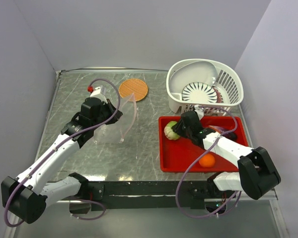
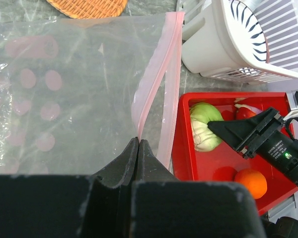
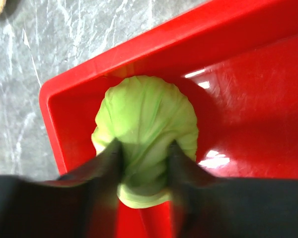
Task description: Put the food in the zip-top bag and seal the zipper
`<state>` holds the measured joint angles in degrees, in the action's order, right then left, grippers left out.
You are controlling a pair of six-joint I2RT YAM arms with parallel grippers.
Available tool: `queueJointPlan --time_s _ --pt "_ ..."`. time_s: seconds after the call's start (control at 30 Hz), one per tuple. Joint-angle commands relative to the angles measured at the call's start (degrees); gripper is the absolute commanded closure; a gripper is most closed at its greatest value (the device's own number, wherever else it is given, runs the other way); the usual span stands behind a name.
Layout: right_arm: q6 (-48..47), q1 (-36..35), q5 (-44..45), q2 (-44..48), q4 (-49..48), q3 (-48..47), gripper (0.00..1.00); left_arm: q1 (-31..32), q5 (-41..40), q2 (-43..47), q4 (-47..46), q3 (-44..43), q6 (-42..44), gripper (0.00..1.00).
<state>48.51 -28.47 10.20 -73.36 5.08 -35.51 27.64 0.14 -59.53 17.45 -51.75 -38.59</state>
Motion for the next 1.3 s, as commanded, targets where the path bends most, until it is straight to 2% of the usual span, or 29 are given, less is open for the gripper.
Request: queueJointPlan --time_s 0.0,0.1,0.2,0.3,0.43,0.57,0.67,1.0,1.27 --pt "-1.0 0.2 1.2 3.0 6.9 0.5 0.88 0.6 0.0 0.2 -1.3 -1.0 0.2 0.99" --pt "-1.8 0.0 2.0 7.6 10.1 -1.1 0.96 1.0 0.0 -0.3 -1.5 -1.0 -0.1 0.99" --pt "-3.2 -0.1 1.6 11.7 13.1 -3.5 0.99 1.7 0.0 -0.7 -1.8 -1.1 -0.4 0.99" --pt "-4.4 -1.3 0.7 14.8 15.1 -7.1 1.0 2.6 0.0 -0.9 -2.2 -1.1 -1.2 0.99" --pt "-5.1 -7.2 0.9 15.8 16.1 -14.3 1.0 3.9 0.0 -1.8 -2.8 -1.3 -1.8 0.99" --pt "-5.6 -13.7 3.0 12.3 15.1 -24.5 0.99 5.4 -1.6 -2.6 -3.0 -2.0 -2.5 0.99" --pt "-5.4 -15.8 1.0 8.6 11.9 -28.3 0.99 6.5 -2.0 -3.2 -3.0 -2.6 -2.8 0.99" --pt "-4.7 -17.4 -2.9 -3.4 3.9 -30.6 0.99 8.2 -2.0 -2.6 -1.6 -5.0 -3.6 0.99" --pt "-6.8 -19.6 3.7 -7.9 11.7 -35.1 0.96 8.7 -0.8 -2.6 -2.0 -5.2 -3.7 0.99"
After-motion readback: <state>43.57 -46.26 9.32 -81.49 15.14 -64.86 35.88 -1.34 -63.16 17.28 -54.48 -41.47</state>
